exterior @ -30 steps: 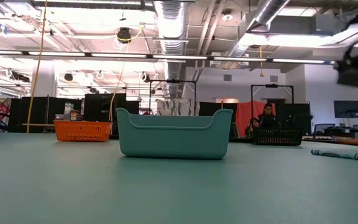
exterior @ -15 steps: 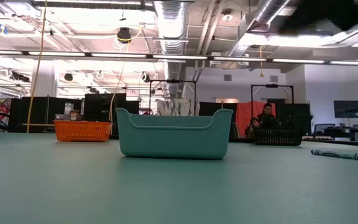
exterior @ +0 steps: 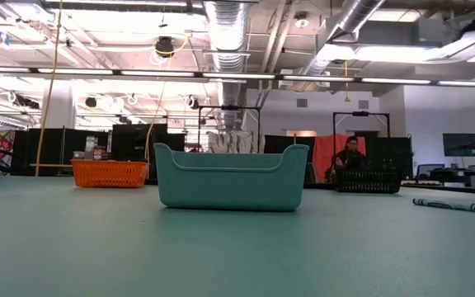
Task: Sort crayons
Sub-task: Put the orange crayon into the orange bin
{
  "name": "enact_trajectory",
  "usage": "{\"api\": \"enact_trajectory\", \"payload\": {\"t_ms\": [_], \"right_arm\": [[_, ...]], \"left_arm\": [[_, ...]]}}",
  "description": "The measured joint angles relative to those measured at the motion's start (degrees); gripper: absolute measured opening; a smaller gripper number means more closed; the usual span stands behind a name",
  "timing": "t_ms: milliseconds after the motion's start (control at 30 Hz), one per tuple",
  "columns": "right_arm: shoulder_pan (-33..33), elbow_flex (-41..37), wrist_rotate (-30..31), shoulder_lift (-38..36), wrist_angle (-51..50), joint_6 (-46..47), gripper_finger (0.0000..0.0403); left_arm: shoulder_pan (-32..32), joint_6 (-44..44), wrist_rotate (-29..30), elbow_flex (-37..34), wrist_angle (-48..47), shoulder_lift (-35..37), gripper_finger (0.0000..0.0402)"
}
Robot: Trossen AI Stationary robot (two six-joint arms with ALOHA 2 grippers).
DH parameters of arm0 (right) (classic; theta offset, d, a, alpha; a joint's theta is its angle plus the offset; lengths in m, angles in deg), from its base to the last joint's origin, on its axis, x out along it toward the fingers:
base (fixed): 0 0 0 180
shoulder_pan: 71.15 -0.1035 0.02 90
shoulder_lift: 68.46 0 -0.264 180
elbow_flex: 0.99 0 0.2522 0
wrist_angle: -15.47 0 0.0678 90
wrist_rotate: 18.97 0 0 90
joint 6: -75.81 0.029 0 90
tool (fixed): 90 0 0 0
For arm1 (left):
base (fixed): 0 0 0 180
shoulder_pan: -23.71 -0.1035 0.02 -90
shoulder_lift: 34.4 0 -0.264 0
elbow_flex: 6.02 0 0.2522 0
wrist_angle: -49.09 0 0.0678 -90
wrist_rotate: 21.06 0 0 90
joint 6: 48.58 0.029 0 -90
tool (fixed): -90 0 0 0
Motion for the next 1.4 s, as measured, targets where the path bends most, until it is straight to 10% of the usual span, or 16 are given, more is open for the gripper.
{"api": "enact_trajectory", "payload": {"t_ms": [700, 1133, 1400], "right_arm": [[-2.4, 23.1, 1.7, 17.6, 5.2, -30.1, 0.0000], [0.1, 23.8, -1.7, 17.6, 5.1, -27.5, 0.0000], [-1.1, 23.8, -0.2, 17.6, 4.9, -28.3, 0.0000]], "left_arm": [[-6.4, 4.3, -22.8, 0.0, 18.3, 0.0, 0.0164], [-6.2, 13.4, -20.9, 0.0, 25.9, -4.8, 0.0162], [-5.6, 18.0, -19.0, 0.0, 26.7, -5.3, 0.0075]]}}
